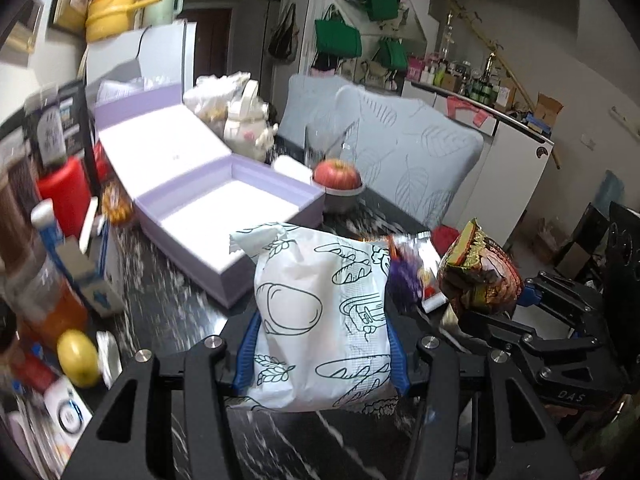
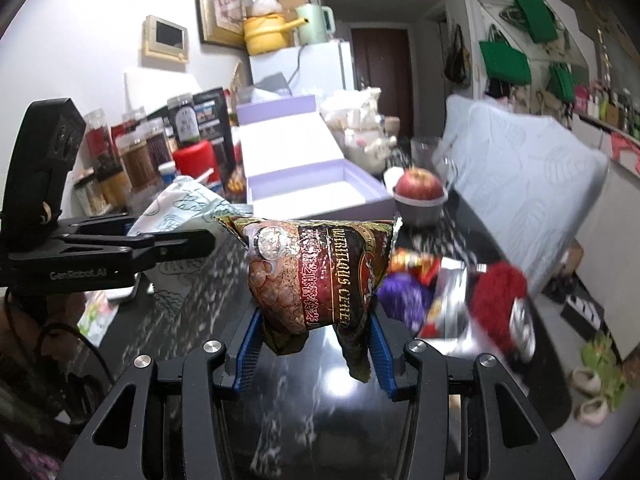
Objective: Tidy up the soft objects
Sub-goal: 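Carry both held bags over to the open lavender box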
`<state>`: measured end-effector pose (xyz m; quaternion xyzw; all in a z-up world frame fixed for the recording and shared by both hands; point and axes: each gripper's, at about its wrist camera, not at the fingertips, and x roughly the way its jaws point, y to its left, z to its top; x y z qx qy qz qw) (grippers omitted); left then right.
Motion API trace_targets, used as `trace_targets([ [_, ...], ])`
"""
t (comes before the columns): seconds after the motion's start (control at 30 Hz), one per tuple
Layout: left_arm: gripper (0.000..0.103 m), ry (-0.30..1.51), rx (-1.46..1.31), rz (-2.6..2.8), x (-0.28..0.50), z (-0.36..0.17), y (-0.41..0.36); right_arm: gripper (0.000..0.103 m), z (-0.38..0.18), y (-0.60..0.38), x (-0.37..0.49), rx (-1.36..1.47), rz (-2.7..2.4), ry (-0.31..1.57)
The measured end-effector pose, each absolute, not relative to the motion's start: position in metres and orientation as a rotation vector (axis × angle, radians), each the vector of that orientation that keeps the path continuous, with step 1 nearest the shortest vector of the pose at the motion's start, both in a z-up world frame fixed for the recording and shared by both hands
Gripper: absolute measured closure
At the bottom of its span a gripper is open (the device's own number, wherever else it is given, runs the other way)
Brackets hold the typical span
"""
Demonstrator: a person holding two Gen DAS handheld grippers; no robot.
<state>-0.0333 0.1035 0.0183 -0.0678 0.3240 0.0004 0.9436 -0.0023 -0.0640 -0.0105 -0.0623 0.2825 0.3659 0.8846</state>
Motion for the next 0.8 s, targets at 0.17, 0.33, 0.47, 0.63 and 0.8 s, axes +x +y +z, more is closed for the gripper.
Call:
trace_targets([
  [0.17, 0.051, 0.613, -0.109, 0.002, -0.013, 0.038, 0.11, 0.056, 0.007, -0.057, 0.016, -0.129, 0.773, 0.543],
  [0.33, 0.051, 0.57, -0.089, 0.009, 0.009, 0.052, 0.12, 0.056, 0.023, -0.046, 0.041, -0.125, 0.78, 0.519],
  [0.47, 0.051, 0.552, -0.095, 0.03, 0.027, 0.058, 0.134, 0.056, 0.035, -0.032, 0.061, -0.13, 0.783, 0.489],
  [0.63, 0.051, 0.522, -0.124, 0.065, 0.05, 0.067, 0.155, 0.056, 0.049, -0.013, 0.084, -0.153, 0.798, 0.453],
  [0.8, 0.051, 0.494, -0.109, 0.119, 0.075, 0.074, 0.174, 0.056, 0.059, 0.01, 0.108, -0.185, 0.809, 0.414],
])
